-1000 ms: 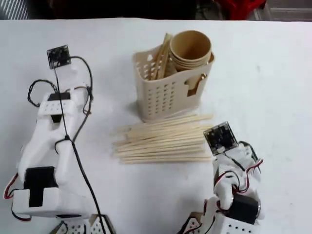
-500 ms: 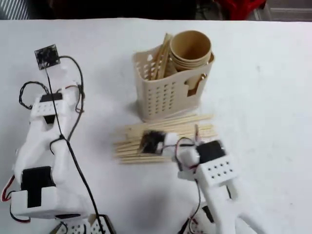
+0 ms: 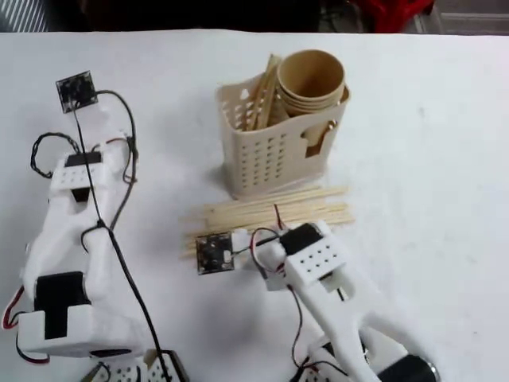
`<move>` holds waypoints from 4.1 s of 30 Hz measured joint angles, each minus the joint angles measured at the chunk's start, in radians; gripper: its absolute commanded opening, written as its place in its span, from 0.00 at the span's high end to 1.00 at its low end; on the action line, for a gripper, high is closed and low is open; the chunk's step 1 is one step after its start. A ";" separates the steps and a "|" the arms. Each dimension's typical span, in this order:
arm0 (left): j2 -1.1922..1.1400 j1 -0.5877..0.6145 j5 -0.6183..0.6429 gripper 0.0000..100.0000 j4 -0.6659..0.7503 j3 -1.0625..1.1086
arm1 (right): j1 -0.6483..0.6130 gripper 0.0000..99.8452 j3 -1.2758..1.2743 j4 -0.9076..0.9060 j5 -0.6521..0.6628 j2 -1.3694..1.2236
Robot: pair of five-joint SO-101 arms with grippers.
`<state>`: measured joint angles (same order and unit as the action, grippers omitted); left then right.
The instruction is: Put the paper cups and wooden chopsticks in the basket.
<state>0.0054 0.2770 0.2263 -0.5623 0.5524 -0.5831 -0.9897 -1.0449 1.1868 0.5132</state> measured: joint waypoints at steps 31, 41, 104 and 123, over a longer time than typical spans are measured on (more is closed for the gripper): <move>0.000 0.000 0.000 0.93 0.006 0.000 | 0.009 0.98 0.006 0.183 -0.068 -0.235; 0.000 0.000 0.000 0.93 0.026 0.000 | 0.077 0.98 0.003 0.132 -0.201 0.057; 0.000 0.000 -0.040 0.93 0.035 0.002 | 0.219 0.82 0.595 0.377 -1.172 0.037; 0.000 0.000 -0.106 0.93 0.029 0.005 | 0.275 0.95 0.213 -0.351 -0.663 0.371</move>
<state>0.0054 0.2770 0.1204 -0.5332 0.5570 -0.3084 -0.7764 -1.3963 0.5240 0.8846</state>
